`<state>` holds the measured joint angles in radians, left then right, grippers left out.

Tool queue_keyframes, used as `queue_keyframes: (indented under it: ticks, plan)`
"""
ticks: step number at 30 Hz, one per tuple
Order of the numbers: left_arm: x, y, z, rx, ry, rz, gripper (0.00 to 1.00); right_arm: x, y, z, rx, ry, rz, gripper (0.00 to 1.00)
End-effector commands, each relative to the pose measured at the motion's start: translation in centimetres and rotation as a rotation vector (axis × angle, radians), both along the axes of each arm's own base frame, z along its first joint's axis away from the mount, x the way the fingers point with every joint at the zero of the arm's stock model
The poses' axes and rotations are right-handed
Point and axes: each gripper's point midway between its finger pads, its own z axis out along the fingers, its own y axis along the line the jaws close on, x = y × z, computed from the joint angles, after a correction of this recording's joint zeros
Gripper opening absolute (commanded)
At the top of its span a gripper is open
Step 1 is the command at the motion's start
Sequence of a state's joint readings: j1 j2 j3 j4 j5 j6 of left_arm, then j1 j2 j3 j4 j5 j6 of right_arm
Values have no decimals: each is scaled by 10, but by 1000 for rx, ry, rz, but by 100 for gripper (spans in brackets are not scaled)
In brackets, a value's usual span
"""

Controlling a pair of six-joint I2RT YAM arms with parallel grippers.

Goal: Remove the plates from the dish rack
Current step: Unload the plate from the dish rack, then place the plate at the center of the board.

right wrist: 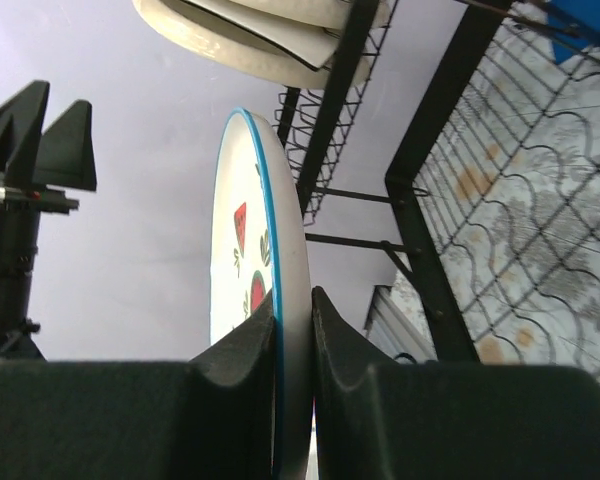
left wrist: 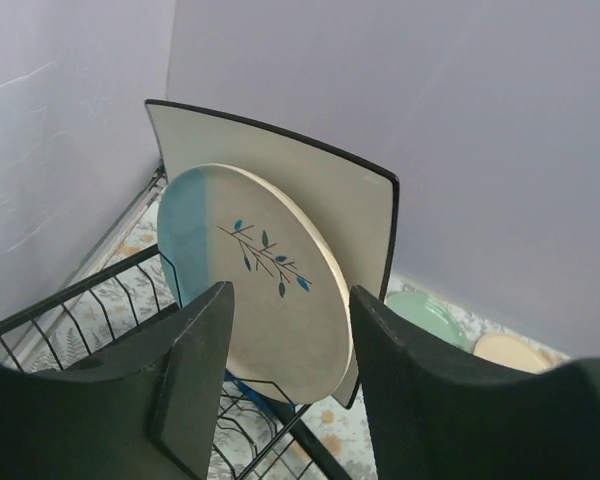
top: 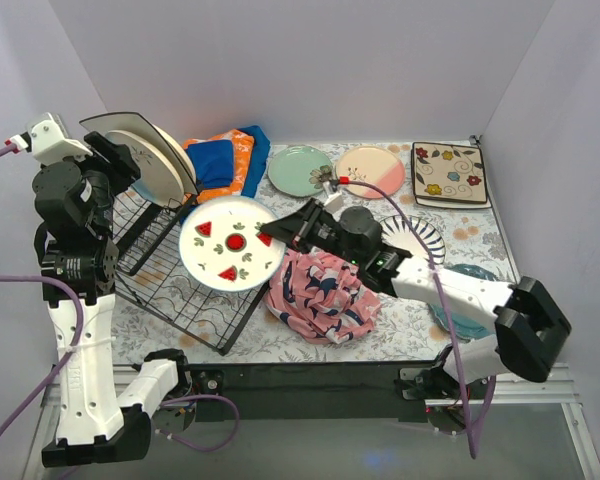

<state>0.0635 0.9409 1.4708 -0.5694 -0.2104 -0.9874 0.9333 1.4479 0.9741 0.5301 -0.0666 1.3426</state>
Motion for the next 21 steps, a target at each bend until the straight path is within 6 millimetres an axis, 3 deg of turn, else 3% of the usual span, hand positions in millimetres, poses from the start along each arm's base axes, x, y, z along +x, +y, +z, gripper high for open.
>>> queue_keyframes:
  ticks: [1, 3, 4, 5, 7, 8, 13, 14, 16, 17, 18, 21]
  plan:
    - [-1, -31, -1, 37, 9, -187, 54, -6, -62, 62, 169, -192, -90, 1]
    - [-3, -44, 0, 24, -2, -255, 68, 8, -87, 48, 131, -207, -163, 1]
    - [-3, -61, 0, 24, -2, -356, 69, 9, -99, 40, 120, -208, -179, 1]
    - [-4, -69, -1, 21, 0, -401, 69, 22, -115, 37, 107, -213, -223, 1]
    - [-1, -87, -5, -16, 13, -500, 69, 29, -132, 33, 90, -234, -243, 1]
    - [-4, -104, -8, -23, 20, -606, 70, 45, -151, 24, 67, -227, -295, 1]
    - [-6, -129, -19, -58, 6, -762, 71, 83, -203, 7, -3, -244, -379, 1]
    - [-5, -133, -26, -62, 23, -793, 71, 97, -226, 5, -19, -246, -431, 1]
    - [-6, -143, -31, -64, 38, -848, 71, 108, -245, -13, -52, -218, -442, 1]
    - [-6, -146, -34, -64, 44, -857, 71, 119, -269, -20, -72, -205, -500, 1]
    - [-4, -146, -36, -64, 41, -848, 71, 124, -281, -34, -91, -180, -520, 1]
    - [-8, -176, -44, -76, 40, -914, 71, 133, -318, -61, -150, -155, -598, 1]
